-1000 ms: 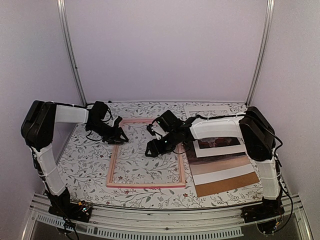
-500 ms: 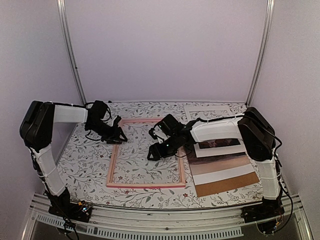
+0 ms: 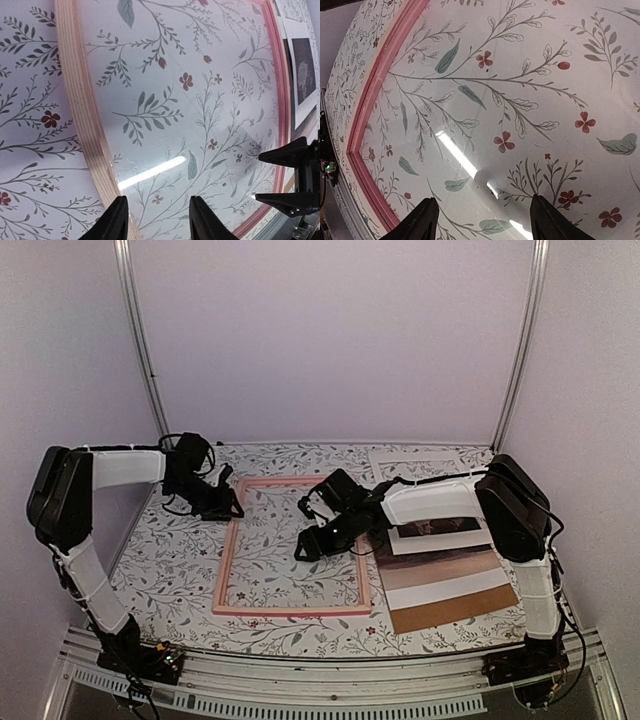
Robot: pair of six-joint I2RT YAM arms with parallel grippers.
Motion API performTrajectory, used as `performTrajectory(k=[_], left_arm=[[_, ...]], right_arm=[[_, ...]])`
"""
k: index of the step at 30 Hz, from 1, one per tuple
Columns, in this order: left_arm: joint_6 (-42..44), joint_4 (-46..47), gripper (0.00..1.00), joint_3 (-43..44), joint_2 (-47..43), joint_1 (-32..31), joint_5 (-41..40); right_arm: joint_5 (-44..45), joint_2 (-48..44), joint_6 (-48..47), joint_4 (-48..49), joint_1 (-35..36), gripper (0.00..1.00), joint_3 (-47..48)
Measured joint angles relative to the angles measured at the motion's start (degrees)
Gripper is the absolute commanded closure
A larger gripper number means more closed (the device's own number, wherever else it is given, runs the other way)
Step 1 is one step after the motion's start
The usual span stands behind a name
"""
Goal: Put the photo into the frame
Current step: Place the glass panel in the frame body.
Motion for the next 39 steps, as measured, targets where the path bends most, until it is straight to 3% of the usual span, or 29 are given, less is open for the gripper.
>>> performTrajectory(k=[11,19,26,28,29,33,39], left_arm=[[-0.2,-0.2,0.55,-0.5,-5.0,0.4,-6.4],[-3.3,4.2,0.52,-6.9,-9.6,0.4,-7.4],[-6.5,8.2,0.28,-12.7,-15.2,0.4,-8.9],[-7.3,9.1,0.06,-13.6,-17.1,0.4,-9.3],[-7.4,9.5,0.01,-14.1,-18.1,0.4,-9.4],[-7.9,11.0,0.0,-15.6,-23.0,0.2,-9.6],[-8.2,12.8,0.0,-16.0,-28.2,-0.9,-9.6]], right_arm=[[0.0,0.0,0.0,0.1,0.0,0.33,-0.1],[1.5,-1.3,-0.2,-2.0,0.0,0.29,-0.1],[8.2,-8.5,-1.2,-6.0,-0.7,0.19,-0.2],[10.6,-11.0,-1.5,-6.6,-1.4,0.14,-0.7],[12.0,-12.5,-1.6,-6.8,-2.0,0.11,-1.4],[17.0,-18.0,-1.6,-8.5,-5.7,0.07,-6.4],[22.2,-24.2,-1.6,-11.3,-17.1,0.07,-15.7]])
